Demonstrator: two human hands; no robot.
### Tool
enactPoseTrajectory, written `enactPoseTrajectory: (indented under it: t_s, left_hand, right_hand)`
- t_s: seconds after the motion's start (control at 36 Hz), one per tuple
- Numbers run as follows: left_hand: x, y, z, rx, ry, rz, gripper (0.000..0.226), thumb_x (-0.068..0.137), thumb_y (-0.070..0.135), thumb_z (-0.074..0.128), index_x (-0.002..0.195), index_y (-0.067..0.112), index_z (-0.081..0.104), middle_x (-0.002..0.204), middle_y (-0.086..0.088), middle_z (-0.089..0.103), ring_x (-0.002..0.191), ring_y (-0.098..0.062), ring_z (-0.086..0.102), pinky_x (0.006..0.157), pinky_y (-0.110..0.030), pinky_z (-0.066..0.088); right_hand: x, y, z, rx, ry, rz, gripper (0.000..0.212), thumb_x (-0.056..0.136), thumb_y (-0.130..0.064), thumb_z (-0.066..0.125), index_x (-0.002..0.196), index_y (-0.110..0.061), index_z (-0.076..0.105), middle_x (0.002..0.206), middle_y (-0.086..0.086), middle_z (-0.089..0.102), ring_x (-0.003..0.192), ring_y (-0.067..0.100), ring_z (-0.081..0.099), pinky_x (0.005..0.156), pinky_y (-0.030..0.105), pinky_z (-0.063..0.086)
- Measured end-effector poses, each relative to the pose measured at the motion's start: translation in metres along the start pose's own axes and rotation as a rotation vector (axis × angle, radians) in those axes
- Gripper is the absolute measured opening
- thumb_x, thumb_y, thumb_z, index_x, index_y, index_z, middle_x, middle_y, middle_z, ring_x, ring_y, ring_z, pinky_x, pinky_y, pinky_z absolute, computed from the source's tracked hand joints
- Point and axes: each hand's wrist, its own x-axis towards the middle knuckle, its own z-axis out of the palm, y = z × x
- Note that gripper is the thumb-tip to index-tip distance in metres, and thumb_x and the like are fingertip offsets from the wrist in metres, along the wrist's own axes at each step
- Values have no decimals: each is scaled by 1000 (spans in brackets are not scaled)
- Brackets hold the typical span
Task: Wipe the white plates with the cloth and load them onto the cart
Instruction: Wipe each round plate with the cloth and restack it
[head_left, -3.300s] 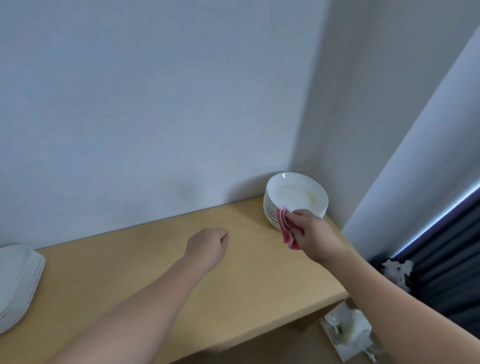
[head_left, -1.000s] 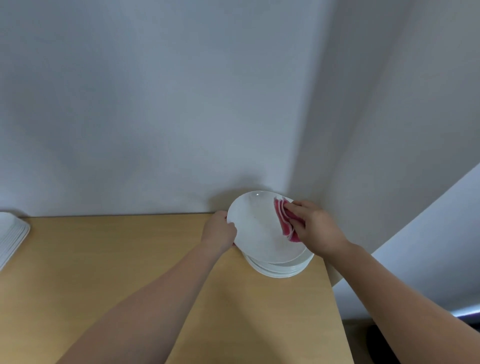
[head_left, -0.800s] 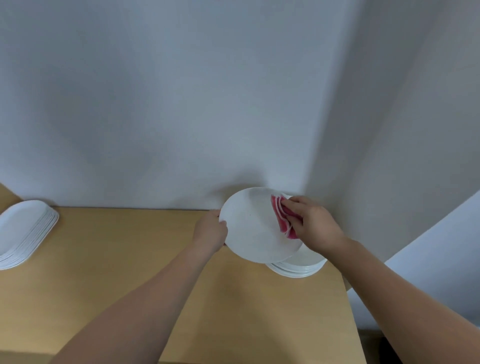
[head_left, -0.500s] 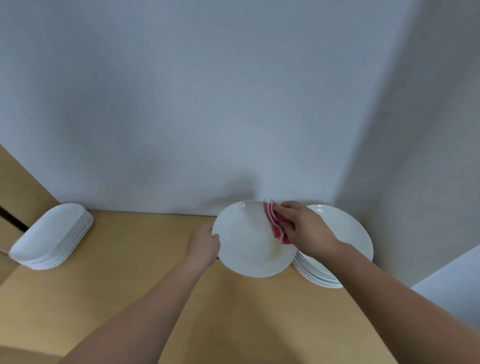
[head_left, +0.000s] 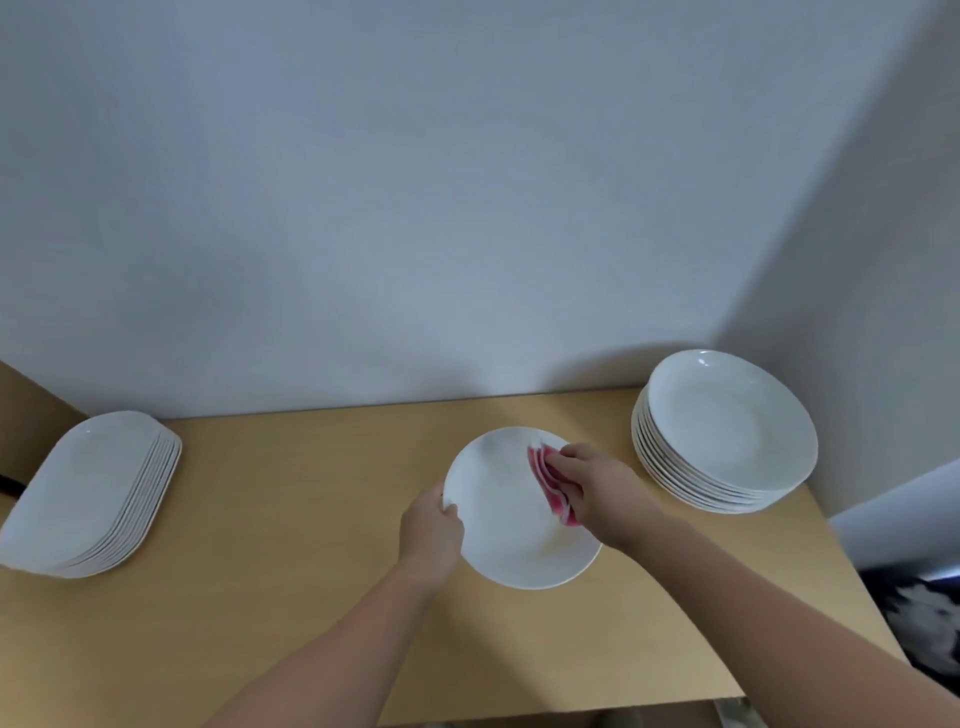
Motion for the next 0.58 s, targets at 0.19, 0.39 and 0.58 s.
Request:
enactPoseTrajectory:
  t_s: [0.19, 0.39, 0.58]
  left_hand:
    - [12, -8, 19, -9, 2, -36, 28, 96, 8, 43, 105, 31, 57, 95, 17, 60, 88, -4, 58, 64, -21, 43]
    - [20, -9, 33, -3, 23, -70, 24, 97, 9, 45, 106, 29, 56, 93, 18, 58, 84, 2, 55, 63, -16, 40]
    - [26, -1, 27, 75, -68, -112, 27, 90, 8, 43, 95, 26, 62, 83, 9, 64, 71, -7, 58, 56, -20, 41]
  right_hand:
    - [22, 24, 22, -153, -91, -17, 45, 89, -22, 60, 133, -25, 53, 125, -4, 53, 103, 23, 54, 77, 31, 50]
    - [49, 45, 40, -359, -128, -162, 58, 86, -24, 64, 141, -23, 43, 144, -1, 43, 122, 27, 44, 100, 35, 37]
    - [26, 30, 56, -498, -150, -66, 68, 89, -26, 60, 150, -20, 31, 155, 16, 27, 143, 39, 23, 115, 55, 13]
